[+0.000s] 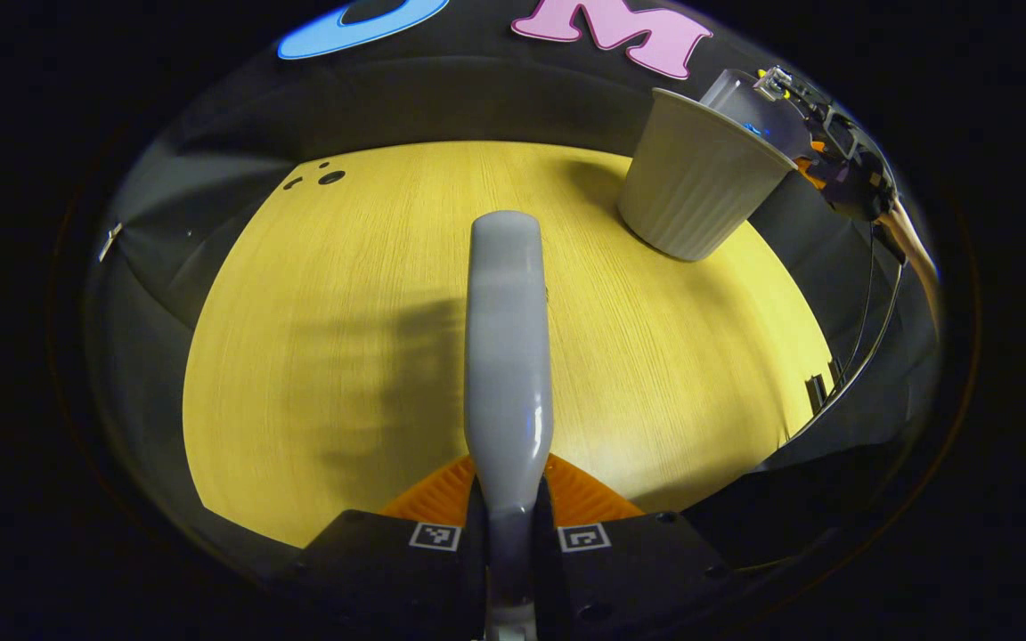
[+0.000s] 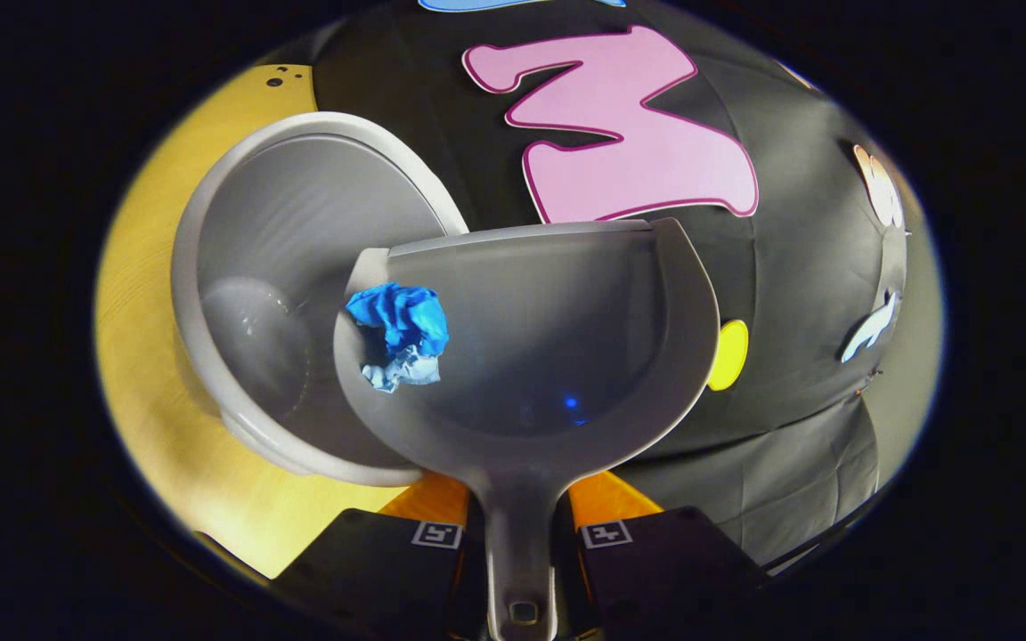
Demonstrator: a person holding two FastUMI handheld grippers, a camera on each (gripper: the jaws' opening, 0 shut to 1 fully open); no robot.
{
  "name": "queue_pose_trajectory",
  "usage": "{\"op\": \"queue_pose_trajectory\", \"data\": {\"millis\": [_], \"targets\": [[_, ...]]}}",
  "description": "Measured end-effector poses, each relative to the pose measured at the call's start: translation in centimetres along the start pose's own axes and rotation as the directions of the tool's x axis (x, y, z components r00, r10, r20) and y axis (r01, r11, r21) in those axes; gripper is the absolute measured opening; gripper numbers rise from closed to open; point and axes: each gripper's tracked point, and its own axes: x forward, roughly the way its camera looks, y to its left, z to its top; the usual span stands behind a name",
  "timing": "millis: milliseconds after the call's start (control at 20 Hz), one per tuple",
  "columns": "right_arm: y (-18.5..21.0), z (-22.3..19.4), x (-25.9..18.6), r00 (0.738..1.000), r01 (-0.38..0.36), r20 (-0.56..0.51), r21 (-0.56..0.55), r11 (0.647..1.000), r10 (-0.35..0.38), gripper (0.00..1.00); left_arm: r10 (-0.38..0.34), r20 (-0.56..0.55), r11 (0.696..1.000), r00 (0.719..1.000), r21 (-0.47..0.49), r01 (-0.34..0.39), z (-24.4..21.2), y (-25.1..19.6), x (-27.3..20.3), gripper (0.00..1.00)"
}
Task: Pick up the small broom and dustpan from the desktop, sweep the trash into the dustpan with the broom, and then empty the trash into the garbage bin.
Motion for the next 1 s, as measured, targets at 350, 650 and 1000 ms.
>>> {"op": "queue_pose_trajectory", "data": {"millis": [350, 650, 1000], "targets": [[-0.5, 0.2, -0.4, 0.997, 0.072, 0.032, -0.082, 0.994, -0.069, 0.33, -0.002, -0.011, 1.000, 1.000, 0.008, 0.002, -1.2, -0.8, 0.0, 0.25], [-0.1, 0.0, -0.2, 0.999, 0.024, 0.024, 0.000, 1.000, -0.024, 0.33, 0.000, -0.004, 1.000, 1.000, -0.002, 0.000, -1.5, -0.9, -0.1, 0.25], [-2.2, 0.9, -1.7, 0.999, -0.054, 0.018, 0.223, 0.973, 0.051, 0.33, 0.005, 0.027, 1.000, 1.000, -0.017, -0.005, -1.4, -0.6, -0.5, 0.22]]}}
